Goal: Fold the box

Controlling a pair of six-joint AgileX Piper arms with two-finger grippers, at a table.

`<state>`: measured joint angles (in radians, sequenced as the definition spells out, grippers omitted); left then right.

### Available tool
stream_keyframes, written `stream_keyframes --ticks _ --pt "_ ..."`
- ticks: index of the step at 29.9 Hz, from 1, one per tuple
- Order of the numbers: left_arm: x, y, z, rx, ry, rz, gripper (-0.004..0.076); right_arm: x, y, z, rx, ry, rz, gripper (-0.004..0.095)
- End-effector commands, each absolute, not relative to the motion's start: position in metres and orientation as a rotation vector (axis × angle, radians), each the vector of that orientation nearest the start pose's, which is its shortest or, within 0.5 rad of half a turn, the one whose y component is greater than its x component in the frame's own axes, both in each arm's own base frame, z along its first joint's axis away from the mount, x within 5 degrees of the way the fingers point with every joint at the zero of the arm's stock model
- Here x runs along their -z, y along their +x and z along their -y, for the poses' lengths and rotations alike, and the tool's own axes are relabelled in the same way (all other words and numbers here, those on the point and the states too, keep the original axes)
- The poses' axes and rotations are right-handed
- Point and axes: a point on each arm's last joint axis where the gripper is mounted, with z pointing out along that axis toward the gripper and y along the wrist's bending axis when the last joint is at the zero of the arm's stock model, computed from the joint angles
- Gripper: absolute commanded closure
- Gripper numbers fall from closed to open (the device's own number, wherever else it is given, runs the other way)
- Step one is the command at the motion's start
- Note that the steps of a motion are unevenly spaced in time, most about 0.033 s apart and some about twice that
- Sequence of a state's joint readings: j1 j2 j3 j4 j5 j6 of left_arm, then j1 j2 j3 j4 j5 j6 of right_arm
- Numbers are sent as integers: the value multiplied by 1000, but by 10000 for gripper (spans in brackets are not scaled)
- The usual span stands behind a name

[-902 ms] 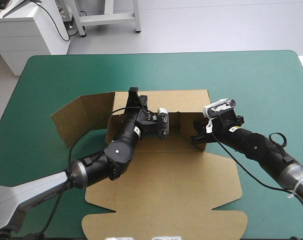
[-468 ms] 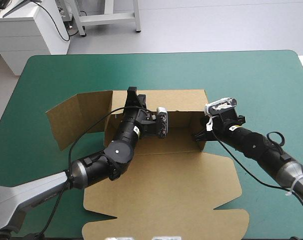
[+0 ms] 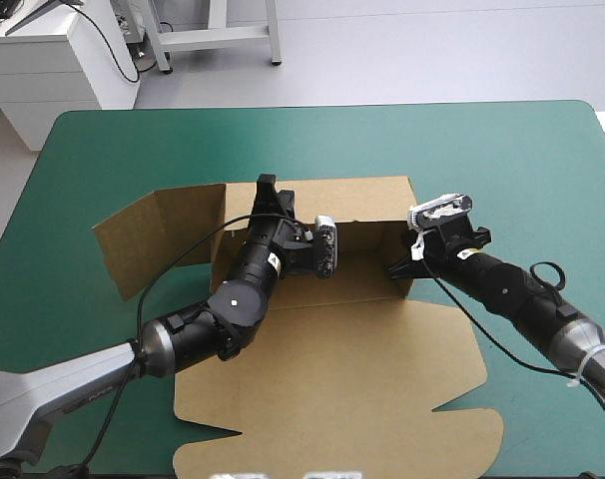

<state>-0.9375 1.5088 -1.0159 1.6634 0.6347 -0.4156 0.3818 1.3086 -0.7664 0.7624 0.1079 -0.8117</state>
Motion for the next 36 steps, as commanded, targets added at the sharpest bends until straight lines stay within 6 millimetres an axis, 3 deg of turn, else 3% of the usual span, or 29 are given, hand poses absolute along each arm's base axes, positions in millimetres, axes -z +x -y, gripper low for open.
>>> stream_keyframes --ticks 1,5,8,18,25,36 --pt "-331 235 231 -839 1397 -1178 582 -282 257 -110 -251 -517 -1996 925" --pt "-331 235 231 -835 1398 -1177 332 -282 260 -111 -249 -516 -1998 925" --pt "-331 235 231 -823 1386 -1188 236 -282 262 -110 -240 -508 -1992 925" --pt "-332 232 232 -834 1372 -1199 232 -280 265 -110 -219 -491 -1985 925" --pt "-335 212 243 -875 1339 -1197 232 -287 271 -108 -200 -449 -1950 925" --pt "-332 178 253 -893 1294 -1289 232 -299 299 -112 -216 -445 -1947 925"
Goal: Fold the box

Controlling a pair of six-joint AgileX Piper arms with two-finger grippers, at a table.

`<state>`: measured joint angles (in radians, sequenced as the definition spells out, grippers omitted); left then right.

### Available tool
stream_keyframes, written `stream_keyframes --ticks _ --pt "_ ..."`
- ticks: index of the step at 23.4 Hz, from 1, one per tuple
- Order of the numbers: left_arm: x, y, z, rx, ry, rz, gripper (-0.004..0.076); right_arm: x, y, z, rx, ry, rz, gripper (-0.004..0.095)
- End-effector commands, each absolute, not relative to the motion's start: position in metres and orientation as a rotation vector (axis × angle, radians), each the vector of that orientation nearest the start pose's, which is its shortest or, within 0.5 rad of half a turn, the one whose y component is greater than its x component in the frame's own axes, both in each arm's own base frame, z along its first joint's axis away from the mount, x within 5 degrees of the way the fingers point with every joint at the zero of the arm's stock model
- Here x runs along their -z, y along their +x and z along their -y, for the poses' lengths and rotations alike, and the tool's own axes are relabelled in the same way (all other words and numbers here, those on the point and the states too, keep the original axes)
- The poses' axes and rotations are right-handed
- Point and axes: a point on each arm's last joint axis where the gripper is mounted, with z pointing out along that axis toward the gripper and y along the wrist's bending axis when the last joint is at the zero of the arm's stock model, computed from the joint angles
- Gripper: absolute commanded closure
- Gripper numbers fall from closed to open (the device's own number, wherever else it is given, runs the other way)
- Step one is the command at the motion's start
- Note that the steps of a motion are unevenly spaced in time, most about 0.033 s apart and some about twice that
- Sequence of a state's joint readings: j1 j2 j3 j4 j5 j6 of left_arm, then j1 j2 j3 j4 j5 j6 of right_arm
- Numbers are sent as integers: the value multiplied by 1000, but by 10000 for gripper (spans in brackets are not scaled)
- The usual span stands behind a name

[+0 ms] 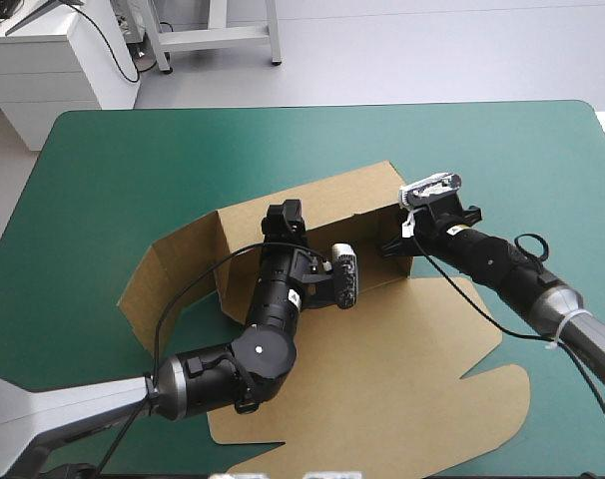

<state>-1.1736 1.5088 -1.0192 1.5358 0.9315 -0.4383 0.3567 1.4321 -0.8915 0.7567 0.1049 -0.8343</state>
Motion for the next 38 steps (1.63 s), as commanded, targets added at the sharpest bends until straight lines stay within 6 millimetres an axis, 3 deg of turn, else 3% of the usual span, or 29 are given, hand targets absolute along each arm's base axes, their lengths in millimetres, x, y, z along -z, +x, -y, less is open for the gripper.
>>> stream_keyframes --ticks 1,11,13,16,21,24,27,30,36,38 --pt "-333 174 254 -899 1292 -1283 232 -299 301 -113 -217 -446 -1947 925" --pt "-335 141 267 -886 1306 -1230 238 -290 317 -119 -239 -413 -1982 924" --pt "-333 140 267 -885 1316 -1245 357 -289 318 -119 -239 -413 -1986 924" --pt "-332 140 266 -913 1356 -1234 730 -288 318 -120 -239 -415 -1990 924" --pt "-332 132 270 -918 1426 -1207 723 -287 318 -120 -246 -421 -1997 924" --pt "-336 132 273 -811 1515 -1297 722 -287 317 -121 -251 -430 -2003 924" --pt "-350 133 274 -633 1596 -1389 723 -286 317 -121 -257 -438 -2010 924" --pt "-376 142 271 -493 1631 -1446 722 -286 316 -121 -259 -440 -2012 924" --pt "-424 190 235 -257 1525 -1682 723 -285 316 -122 -265 -445 -2018 924" --pt "-437 218 207 -150 1395 -1797 723 -285 316 -122 -265 -445 -2018 924"
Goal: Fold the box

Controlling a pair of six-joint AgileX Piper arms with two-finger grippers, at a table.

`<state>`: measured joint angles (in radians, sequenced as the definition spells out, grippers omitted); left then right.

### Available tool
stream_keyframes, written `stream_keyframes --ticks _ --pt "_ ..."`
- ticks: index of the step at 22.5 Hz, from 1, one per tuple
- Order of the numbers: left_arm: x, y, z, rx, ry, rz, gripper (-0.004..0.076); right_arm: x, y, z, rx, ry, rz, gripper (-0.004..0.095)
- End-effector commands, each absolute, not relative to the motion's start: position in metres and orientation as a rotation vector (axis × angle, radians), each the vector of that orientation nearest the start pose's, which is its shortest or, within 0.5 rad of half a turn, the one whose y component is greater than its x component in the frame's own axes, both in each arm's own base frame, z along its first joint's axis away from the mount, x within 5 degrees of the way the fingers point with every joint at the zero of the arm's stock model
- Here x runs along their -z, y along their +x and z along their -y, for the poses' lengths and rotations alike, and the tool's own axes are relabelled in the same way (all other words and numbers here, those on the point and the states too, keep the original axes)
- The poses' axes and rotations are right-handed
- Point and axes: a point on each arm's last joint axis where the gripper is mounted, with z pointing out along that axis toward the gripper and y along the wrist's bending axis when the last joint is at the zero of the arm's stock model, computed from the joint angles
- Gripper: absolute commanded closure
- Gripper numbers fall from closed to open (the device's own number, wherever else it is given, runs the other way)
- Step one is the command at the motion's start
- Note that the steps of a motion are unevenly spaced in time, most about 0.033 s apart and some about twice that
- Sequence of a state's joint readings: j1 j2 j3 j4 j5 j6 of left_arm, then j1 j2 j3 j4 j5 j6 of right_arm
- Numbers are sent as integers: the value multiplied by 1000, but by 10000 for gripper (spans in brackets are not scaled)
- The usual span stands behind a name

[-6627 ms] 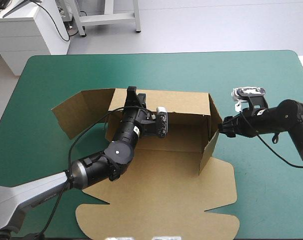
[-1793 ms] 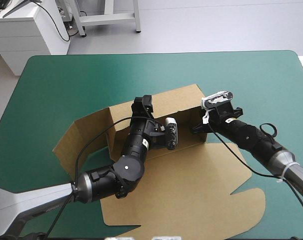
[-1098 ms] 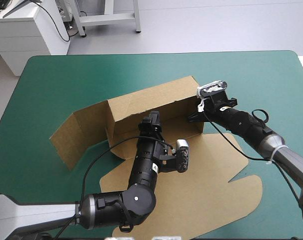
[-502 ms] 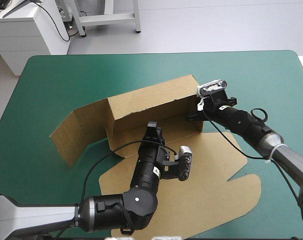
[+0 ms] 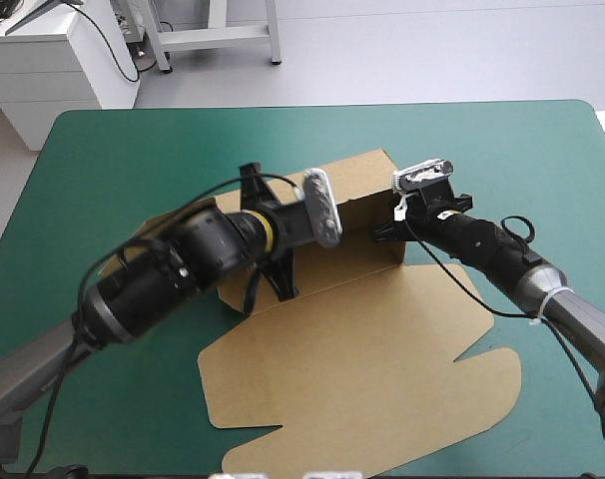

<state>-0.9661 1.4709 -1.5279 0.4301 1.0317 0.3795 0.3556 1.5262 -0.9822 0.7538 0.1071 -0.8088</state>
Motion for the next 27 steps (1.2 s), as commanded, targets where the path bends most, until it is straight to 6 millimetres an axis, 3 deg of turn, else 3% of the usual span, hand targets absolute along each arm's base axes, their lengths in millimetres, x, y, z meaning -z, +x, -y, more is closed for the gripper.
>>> stream_keyframes --ticks 1,3,7,8,11,12,14,18,22,27 --pt "-440 227 197 -128 1351 -1828 723 -285 316 -122 -265 -445 -2018 924" --pt "-444 242 177 -110 1259 -1889 723 -285 316 -122 -265 -445 -2018 924" --pt "-449 273 111 -56 979 -2040 723 -284 315 -123 -278 -458 -2032 924" --pt "-451 279 86 -12 861 -2073 723 -283 314 -123 -281 -468 -2038 924" --pt "-456 287 36 43 631 -2116 723 -283 313 -124 -279 -492 -2044 924" --pt "-456 289 11 63 514 -2146 723 -282 313 -124 -274 -509 -2050 924" --pt "-453 289 -17 82 394 -2170 723 -281 312 -124 -277 -511 -2055 924" --pt "-422 286 -76 261 16 -2178 724 -282 313 -124 -280 -497 -2055 924" --pt "-377 283 -101 368 -232 -2187 724 -283 314 -123 -291 -483 -2060 924" --pt "-351 282 -102 389 -302 -2219 724 -306 324 -112 -360 -401 -2082 923"
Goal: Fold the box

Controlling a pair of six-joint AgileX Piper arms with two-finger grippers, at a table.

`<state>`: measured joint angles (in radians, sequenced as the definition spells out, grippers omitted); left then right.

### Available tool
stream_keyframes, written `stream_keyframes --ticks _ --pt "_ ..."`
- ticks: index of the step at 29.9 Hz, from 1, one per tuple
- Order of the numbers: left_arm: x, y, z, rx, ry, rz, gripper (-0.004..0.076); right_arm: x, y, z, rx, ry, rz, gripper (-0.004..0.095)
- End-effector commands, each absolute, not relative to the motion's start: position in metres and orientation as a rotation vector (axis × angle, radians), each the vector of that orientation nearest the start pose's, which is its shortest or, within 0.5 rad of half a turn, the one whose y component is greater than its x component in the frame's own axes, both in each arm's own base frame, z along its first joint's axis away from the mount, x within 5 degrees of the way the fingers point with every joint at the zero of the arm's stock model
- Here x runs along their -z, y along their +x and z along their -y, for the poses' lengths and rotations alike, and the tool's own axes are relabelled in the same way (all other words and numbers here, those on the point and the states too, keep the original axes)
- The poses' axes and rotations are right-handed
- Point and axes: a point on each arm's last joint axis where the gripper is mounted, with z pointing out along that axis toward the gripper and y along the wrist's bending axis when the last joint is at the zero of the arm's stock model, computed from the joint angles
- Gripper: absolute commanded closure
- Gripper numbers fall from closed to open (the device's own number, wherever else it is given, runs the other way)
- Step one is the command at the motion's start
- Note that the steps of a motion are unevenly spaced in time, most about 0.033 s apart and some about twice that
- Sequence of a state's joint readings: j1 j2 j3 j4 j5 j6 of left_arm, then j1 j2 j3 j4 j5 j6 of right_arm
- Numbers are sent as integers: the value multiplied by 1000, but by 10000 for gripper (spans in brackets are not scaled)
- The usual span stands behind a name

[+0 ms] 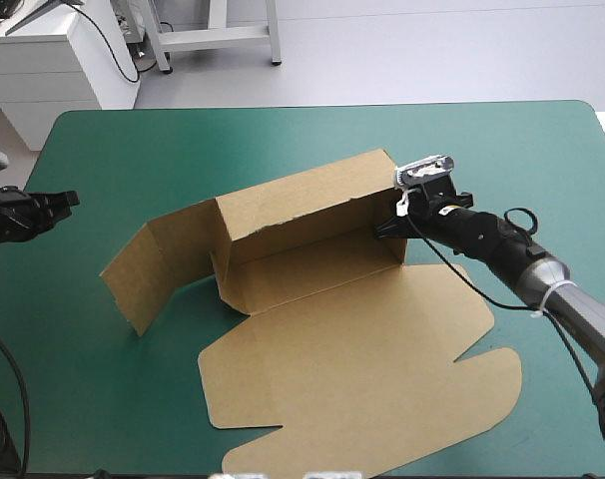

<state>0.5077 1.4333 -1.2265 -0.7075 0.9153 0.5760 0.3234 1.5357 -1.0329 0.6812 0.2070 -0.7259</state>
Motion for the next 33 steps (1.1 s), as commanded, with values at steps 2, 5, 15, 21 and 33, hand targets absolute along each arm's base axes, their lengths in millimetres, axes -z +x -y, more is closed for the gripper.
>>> stream_keyframes --ticks 2,5,15,21,33 --pt "-347 282 -102 405 -324 -2214 724 -317 328 -104 -365 -371 -2099 923" --pt "-344 282 -102 401 -331 -2216 724 -335 333 -96 -354 -328 -2129 923" --pt "-343 282 -102 393 -317 -2217 724 -397 329 -89 -324 -227 -2208 923" --pt "-343 282 -102 393 -317 -2218 724 -420 319 -88 -349 -185 -2273 923" --pt "-343 282 -102 407 -328 -2210 724 -408 294 -85 -340 -220 -2596 910"
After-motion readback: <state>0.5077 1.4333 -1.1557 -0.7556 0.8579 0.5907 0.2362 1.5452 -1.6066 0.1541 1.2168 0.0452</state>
